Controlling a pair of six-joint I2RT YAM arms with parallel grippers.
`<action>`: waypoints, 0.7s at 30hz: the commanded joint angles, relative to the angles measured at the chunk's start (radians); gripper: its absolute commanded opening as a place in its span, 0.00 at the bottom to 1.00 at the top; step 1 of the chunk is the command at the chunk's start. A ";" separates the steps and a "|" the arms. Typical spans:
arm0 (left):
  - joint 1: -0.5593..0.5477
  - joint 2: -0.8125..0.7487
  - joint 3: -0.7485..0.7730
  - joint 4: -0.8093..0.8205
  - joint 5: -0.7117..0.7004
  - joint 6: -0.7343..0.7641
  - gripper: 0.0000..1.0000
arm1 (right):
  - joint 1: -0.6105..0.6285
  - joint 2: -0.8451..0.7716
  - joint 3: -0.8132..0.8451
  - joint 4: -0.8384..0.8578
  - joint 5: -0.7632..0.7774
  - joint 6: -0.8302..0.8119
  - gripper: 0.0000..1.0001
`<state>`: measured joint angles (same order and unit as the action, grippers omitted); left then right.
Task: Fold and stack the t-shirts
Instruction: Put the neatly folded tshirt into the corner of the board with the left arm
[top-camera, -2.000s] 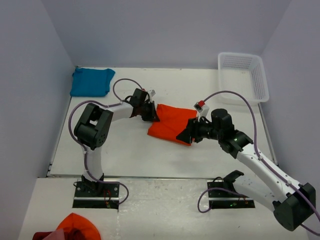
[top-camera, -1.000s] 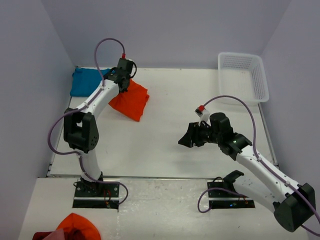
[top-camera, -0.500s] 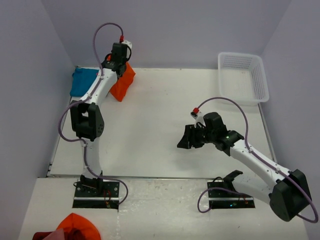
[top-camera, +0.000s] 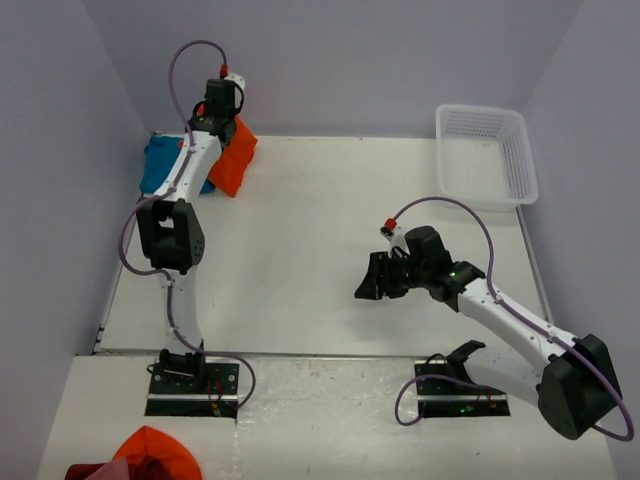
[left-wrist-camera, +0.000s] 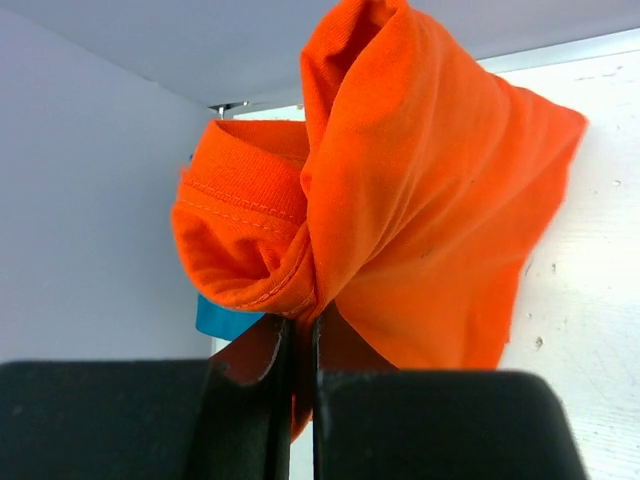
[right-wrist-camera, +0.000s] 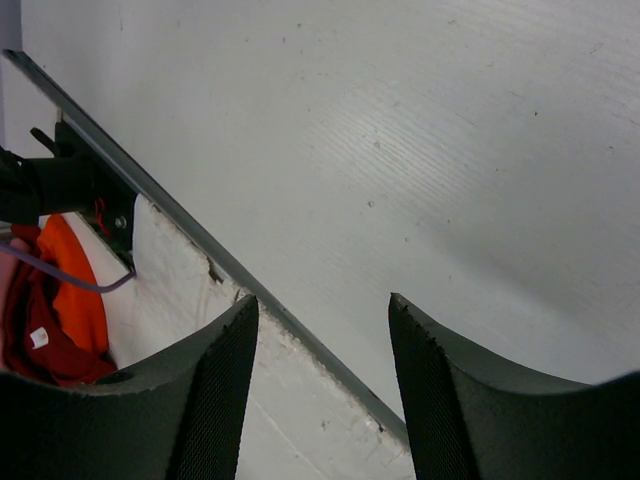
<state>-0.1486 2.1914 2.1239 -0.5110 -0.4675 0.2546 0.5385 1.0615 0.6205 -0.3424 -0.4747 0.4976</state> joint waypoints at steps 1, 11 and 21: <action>0.021 -0.033 0.076 0.072 0.006 0.028 0.00 | 0.005 0.012 -0.007 0.028 -0.021 0.009 0.56; 0.058 -0.033 0.120 0.071 0.035 0.029 0.00 | 0.006 0.028 -0.016 0.029 -0.015 0.016 0.56; 0.106 -0.048 0.077 0.089 0.056 0.011 0.00 | 0.006 0.011 -0.018 0.005 -0.002 0.022 0.56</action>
<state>-0.0711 2.1914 2.1952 -0.5003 -0.4194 0.2546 0.5385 1.0870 0.6056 -0.3382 -0.4740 0.5137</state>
